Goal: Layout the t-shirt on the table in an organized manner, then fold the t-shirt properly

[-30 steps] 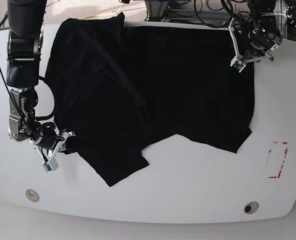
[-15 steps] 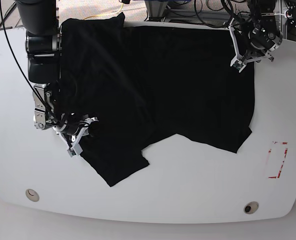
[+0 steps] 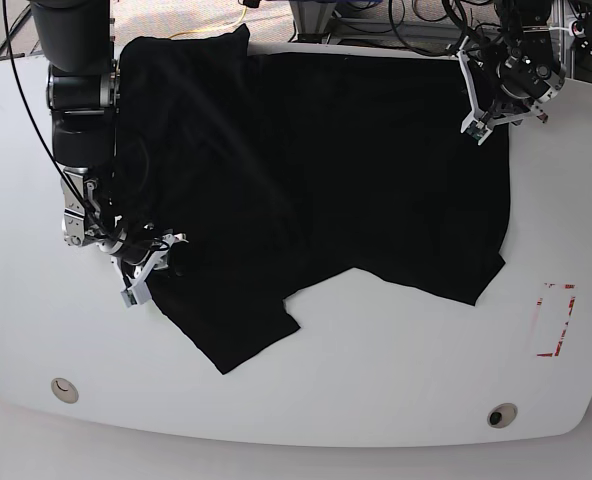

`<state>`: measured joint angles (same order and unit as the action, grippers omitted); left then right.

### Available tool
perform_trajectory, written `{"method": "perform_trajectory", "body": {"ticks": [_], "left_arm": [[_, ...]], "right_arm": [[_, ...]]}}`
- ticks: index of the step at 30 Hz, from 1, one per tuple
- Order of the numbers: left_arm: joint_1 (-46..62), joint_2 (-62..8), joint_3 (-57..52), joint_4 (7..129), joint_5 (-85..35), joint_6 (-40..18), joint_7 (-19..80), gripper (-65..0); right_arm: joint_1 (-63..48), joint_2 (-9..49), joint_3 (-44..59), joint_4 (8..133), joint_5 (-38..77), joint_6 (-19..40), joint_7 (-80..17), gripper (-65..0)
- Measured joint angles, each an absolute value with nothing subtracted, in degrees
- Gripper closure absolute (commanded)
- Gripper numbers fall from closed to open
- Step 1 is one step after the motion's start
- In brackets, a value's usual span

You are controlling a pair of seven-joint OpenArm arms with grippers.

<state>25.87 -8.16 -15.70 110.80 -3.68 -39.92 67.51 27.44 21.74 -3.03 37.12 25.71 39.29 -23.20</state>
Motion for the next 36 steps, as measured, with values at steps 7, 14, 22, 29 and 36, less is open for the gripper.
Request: {"method": "perform_trajectory", "body": {"ticks": [7,14,22,29,36], "left_arm": [[25.9,-8.2,-15.7,110.8,-3.7,-39.9,67.5,-28.6],[25.9,-9.0,-15.6,110.8,-4.1,-39.9,67.4,-28.6],[25.9,-9.1,-15.6,110.7,-4.3,-39.9,67.4,-28.7],[25.9,-9.1,-15.6,111.2,-4.3,-39.9,67.5,-29.3],[23.0,-9.1,-15.6,113.0,-2.6,-40.0,69.6,-32.4]], "right_arm": [[28.5,24.8,-3.0,34.2,25.7,39.5,-22.5,-12.4],[28.4,26.5,-3.0,33.6,25.5,39.2,-21.2,-12.4],[28.3,27.5,-2.4,33.6,25.2,39.2,-21.5,-12.4],[28.3,27.6,0.4,33.6,24.2,39.2,-23.1,-12.4],[28.8,27.5,0.4,33.6,23.8,38.9,-23.7,-12.4]]}}
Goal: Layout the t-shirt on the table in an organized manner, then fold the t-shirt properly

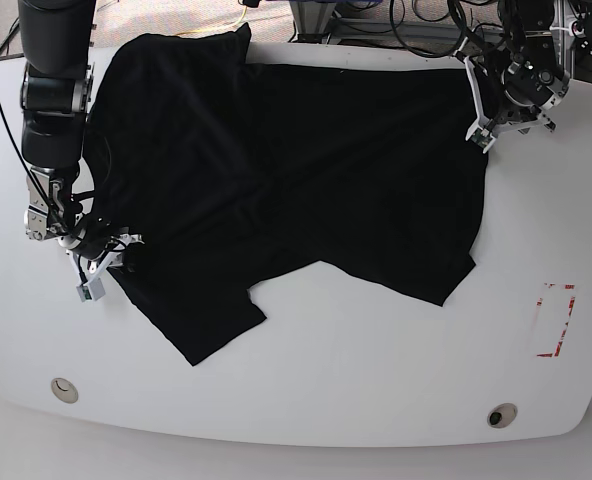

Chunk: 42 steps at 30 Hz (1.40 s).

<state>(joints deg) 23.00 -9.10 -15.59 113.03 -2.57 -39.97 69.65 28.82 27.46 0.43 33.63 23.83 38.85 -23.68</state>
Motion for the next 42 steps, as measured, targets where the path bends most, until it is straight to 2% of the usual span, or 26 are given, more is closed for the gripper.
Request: {"method": "perform_trajectory", "body": {"ticks": [4,8,14,22,28,37,42], "left_arm": [[19.1,-9.0,-16.3,113.2,-2.9,-40.0,70.6,-41.9],[14.3,-8.8,-19.6,113.4,-2.7,-39.9,74.7,-45.6],[7.7,-9.8,-21.0,113.4,-1.5,-39.9,80.0,-46.1],[6.4,-10.9,-21.0,113.4,-1.9,-39.9,80.3,-46.4],[0.6,-10.9,-21.1,113.3,-1.8,-39.9,79.9,-46.5],[-11.7,-5.6,-21.1,112.4,-1.4,-39.9,80.1,-46.5],[-17.7,-2.8,-21.1,107.3,-1.4,-39.9,77.5,-46.5]], "right_arm": [[29.0,27.5,0.4,33.6,23.5,38.4,-23.6,-12.4],[29.0,27.5,0.4,33.6,23.5,38.1,-23.6,-12.4],[29.1,27.5,0.5,33.5,23.5,37.9,-23.6,-12.4],[29.1,27.3,0.6,33.5,23.2,37.5,-23.6,-12.4],[29.1,27.0,0.7,33.5,23.1,37.5,-23.2,-12.4],[29.0,26.9,0.7,33.5,23.1,37.4,-23.1,-12.4],[28.6,26.6,0.8,33.8,23.2,37.3,-22.6,-12.4]]}}
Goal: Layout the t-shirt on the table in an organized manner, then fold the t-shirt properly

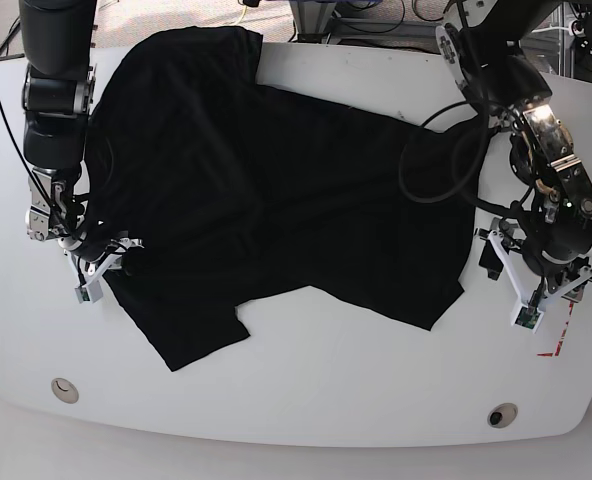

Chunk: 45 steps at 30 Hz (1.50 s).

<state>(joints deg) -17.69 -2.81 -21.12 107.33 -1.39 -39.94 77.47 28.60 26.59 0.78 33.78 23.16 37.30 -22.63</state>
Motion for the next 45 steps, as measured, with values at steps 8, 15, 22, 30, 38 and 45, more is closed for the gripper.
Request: {"method": "perform_trajectory", "body": {"ticks": [8,15,22,30,38,45], "left_arm": [[-22.3,-0.1,-21.2,90.7,-1.1,-40.0,68.5,-46.5],[-27.1,-0.2,-21.3,79.0,-0.9,-39.9,60.1,-48.3],[-30.4,-0.5,-21.3,66.3,-0.6,-39.9,51.2,-50.8],[-31.3,-1.1,-21.1,53.9,-0.6,-39.9,41.9,-50.8],[-31.4,-3.1,-20.5,46.2,-0.2,-38.0,35.6,-50.8],[-31.6,-5.2,-17.0,46.0,-0.2,-34.3,32.0,-50.8]], "right_arm": [[27.1,26.2,0.8,35.6,23.4,37.3,-22.0,-12.4],[26.7,26.3,0.8,35.7,24.1,37.3,-21.4,-12.4],[26.6,26.2,0.8,35.7,24.2,37.3,-21.4,-12.4],[26.6,26.2,0.8,35.7,24.3,37.3,-21.4,-12.4],[26.6,26.2,0.8,35.7,24.3,37.4,-21.4,-12.4],[26.6,26.2,0.8,35.7,24.4,37.4,-21.4,-12.4]]}}
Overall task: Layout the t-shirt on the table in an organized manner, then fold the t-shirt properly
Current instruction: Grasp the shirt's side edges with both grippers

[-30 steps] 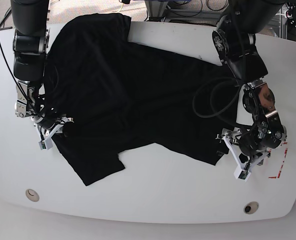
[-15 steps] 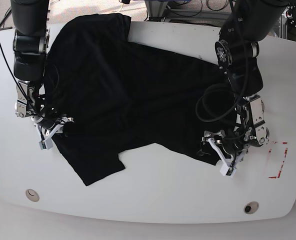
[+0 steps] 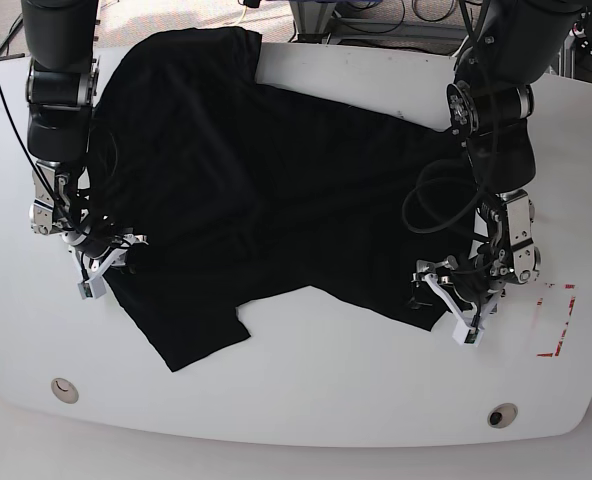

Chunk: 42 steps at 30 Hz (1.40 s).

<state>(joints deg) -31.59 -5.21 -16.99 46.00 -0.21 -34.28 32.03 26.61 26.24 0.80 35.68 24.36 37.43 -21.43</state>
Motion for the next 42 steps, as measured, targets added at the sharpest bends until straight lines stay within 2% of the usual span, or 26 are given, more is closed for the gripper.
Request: {"method": "perform_trajectory", "body": {"ticks": [8,19,22,27,31,32,42], "left_arm": [[-32.3,-7.4,-13.2,42.7,-0.4,-32.9,31.6,-50.8],[-32.0,-7.0,-10.9,41.2,-0.9,-33.0,30.3,-49.6],[-31.9,-7.0,-10.9,41.2,-1.1,-33.0,30.3,-39.9],[-31.3,-6.8,-11.0,41.2,-1.2,-33.0,30.1,-14.6],[-31.2,-6.6,-11.0,41.2,-1.3,-33.0,30.2,-1.5],[-31.2,-6.5,-11.0,41.2,-1.3,-33.0,30.3,0.0],[-30.4,-6.3,-11.2,44.5,-0.8,-33.0,31.8,0.0]], "right_arm": [[26.6,26.2,0.8,35.7,24.4,37.5,-21.4,-12.4],[26.6,26.2,0.8,35.7,24.4,37.5,-21.4,-12.4],[26.6,26.2,0.8,35.7,24.4,37.5,-21.4,-12.4],[26.6,26.2,0.9,35.7,24.3,37.5,-21.5,-12.4],[26.6,26.2,0.9,35.7,24.3,37.5,-21.5,-12.4],[26.6,26.2,0.9,35.7,24.4,37.5,-21.5,-12.4],[26.3,26.2,1.0,35.7,24.4,37.5,-21.3,-12.2]]}}
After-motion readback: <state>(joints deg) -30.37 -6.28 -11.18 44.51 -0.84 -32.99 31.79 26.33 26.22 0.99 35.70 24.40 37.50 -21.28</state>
